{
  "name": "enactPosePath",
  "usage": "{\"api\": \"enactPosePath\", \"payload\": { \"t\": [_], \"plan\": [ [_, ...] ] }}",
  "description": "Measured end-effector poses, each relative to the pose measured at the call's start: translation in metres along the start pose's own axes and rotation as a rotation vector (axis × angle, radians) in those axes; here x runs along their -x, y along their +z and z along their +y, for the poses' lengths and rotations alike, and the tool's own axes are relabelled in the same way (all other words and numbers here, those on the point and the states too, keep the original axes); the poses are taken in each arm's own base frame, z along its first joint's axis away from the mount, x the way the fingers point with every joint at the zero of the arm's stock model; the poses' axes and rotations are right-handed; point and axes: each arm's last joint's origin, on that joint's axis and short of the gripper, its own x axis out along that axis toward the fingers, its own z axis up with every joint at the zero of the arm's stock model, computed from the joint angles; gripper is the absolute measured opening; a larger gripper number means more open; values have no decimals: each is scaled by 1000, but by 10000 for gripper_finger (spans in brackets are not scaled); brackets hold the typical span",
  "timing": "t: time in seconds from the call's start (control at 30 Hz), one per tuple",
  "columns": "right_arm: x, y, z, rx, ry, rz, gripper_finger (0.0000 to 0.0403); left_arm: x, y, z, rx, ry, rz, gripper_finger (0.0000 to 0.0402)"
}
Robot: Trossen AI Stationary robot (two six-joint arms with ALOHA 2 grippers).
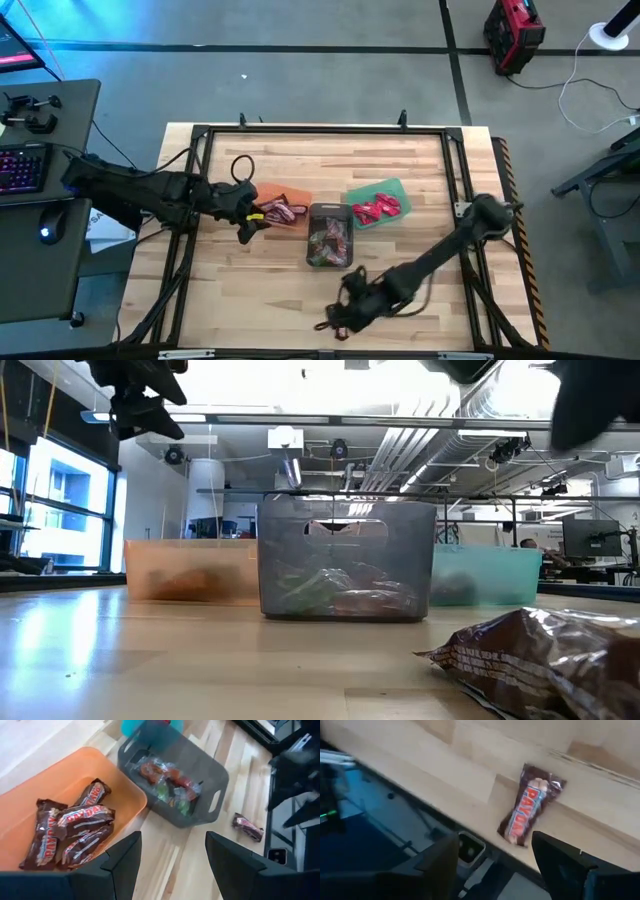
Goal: Sort candy by brand, put in halloween buckets
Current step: Put the brown chocolate bar into the orange bin
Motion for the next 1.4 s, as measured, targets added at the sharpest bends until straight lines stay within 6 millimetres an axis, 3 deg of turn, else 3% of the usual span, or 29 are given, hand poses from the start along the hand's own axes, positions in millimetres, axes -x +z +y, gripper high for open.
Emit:
{"api": "enactPosePath", "payload": {
  "t": [0.23,0.4,0.57,0.77,0.87,0.97,1.17,1.27,1.4],
  "plan": [
    [-38,5,12,-65,-298,-70,245,0,-1,-2,30,-31,10,211],
    [-60,0,26,-56,-332,-54,245,0,-1,-3,31,-42,21,211],
    [-84,-1,19,-71,-430,-35,245,0,-1,-3,30,-42,21,211],
    [-89,1,13,-60,-462,-44,242,0,-1,-3,30,-41,23,211],
    [-89,1,12,-14,-470,-43,213,0,-1,-3,30,-42,22,211],
    [-88,2,11,12,-483,-40,153,0,-1,-3,25,-42,22,211],
    [-76,7,11,119,-554,-113,23,1,-1,-3,-32,-57,20,211],
    [-48,9,19,203,-570,-120,18,2,0,-3,-33,-60,16,211],
    [16,13,28,262,-566,-185,34,2,-1,-3,-34,-56,19,211]
  ]
}}
